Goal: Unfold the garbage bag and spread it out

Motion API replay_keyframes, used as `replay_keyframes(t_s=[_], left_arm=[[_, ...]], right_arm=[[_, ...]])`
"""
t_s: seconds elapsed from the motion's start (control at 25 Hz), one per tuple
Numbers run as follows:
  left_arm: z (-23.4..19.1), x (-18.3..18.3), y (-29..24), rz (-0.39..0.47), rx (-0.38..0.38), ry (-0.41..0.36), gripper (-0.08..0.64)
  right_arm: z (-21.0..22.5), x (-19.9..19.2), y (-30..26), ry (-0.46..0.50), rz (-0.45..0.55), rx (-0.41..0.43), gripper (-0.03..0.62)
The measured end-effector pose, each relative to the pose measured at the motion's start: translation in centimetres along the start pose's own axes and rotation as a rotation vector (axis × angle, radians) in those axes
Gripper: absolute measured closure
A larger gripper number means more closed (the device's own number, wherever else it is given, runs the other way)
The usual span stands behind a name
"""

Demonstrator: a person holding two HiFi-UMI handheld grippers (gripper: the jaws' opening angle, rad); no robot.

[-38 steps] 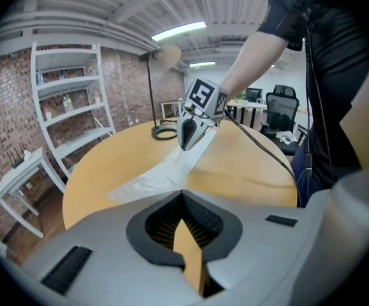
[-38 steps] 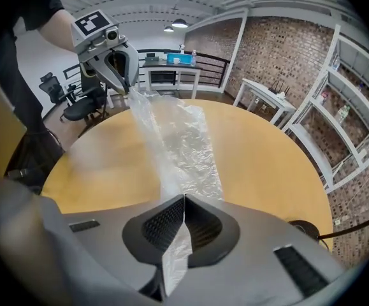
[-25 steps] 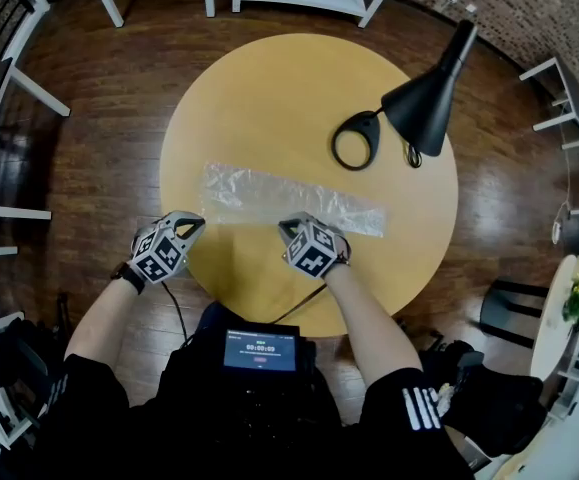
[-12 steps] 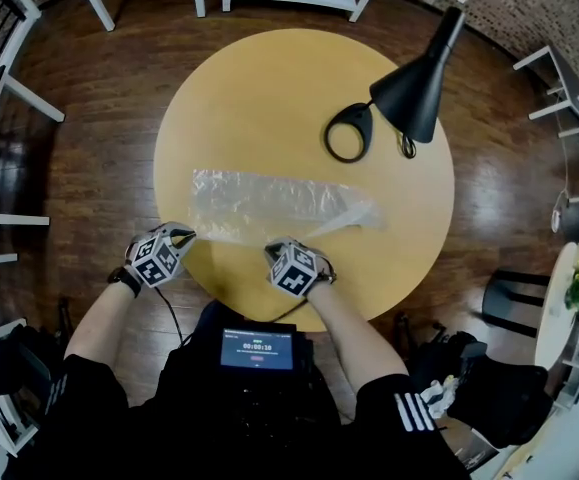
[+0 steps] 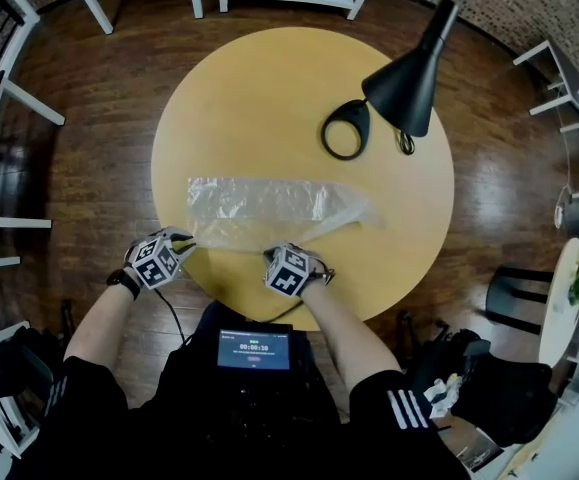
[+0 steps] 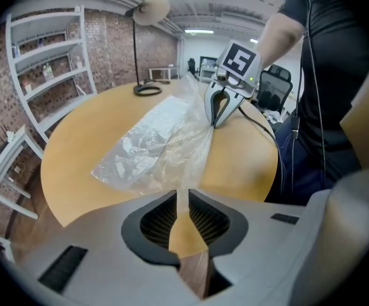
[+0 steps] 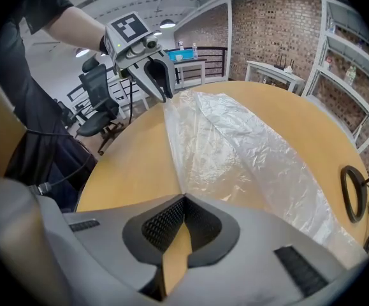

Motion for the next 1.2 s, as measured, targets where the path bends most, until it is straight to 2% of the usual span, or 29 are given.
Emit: replay_keyframes(t_s=[0.24, 0.28, 0.36, 0.48, 0.6, 0.8, 1.0, 1.2], left_arm=[[0.1, 0.4, 2.2, 0.006, -0.007, 0.022, 0.404], [0.0, 0.6, 2.9, 0.013, -0.003, 0.025, 0.384], [-0.5, 1.7, 4.7, 0.07, 0.023, 0.041, 0.364], [-2.2, 3.7, 6.8, 0.212, 0.102, 0.082, 0.364], [-3.2, 6.9, 6.6, 0.258, 0.133, 0.079, 0.365], [-3.7, 12.7, 1.7, 0.173, 0.116, -0.025, 0.365], [-4.7, 19.2, -3.0, 0.109, 0.083, -0.15, 0.366], [-6.3, 24.0, -7.3, 0.039, 0.037, -0.171, 0.367]], right_arm=[[-0.1, -0.3, 0.1, -0.029, 0.019, 0.002, 0.564], [-0.1, -0.2, 0.1, -0.031, 0.026, 0.005, 0.532], [0.0, 0.1, 0.3, -0.048, 0.049, 0.009, 0.521], [0.5, 0.6, 1.3, -0.102, 0.111, -0.006, 0.505], [1.9, 1.4, 3.2, -0.164, 0.194, -0.049, 0.5], [4.6, 1.1, 6.0, -0.207, 0.252, -0.111, 0.501], [6.3, 0.3, 7.1, -0.226, 0.241, -0.112, 0.502], [5.4, 0.0, 6.4, -0.228, 0.248, -0.083, 0.502]])
Point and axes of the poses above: the fingertips, and each gripper's own axes: y backward along the fingers, z to its right, x out of its top, the point moved 6 cm from there along y, backward along the fingers, and after that the axes turned 14 degrees about -x, right-handed, at the moved point
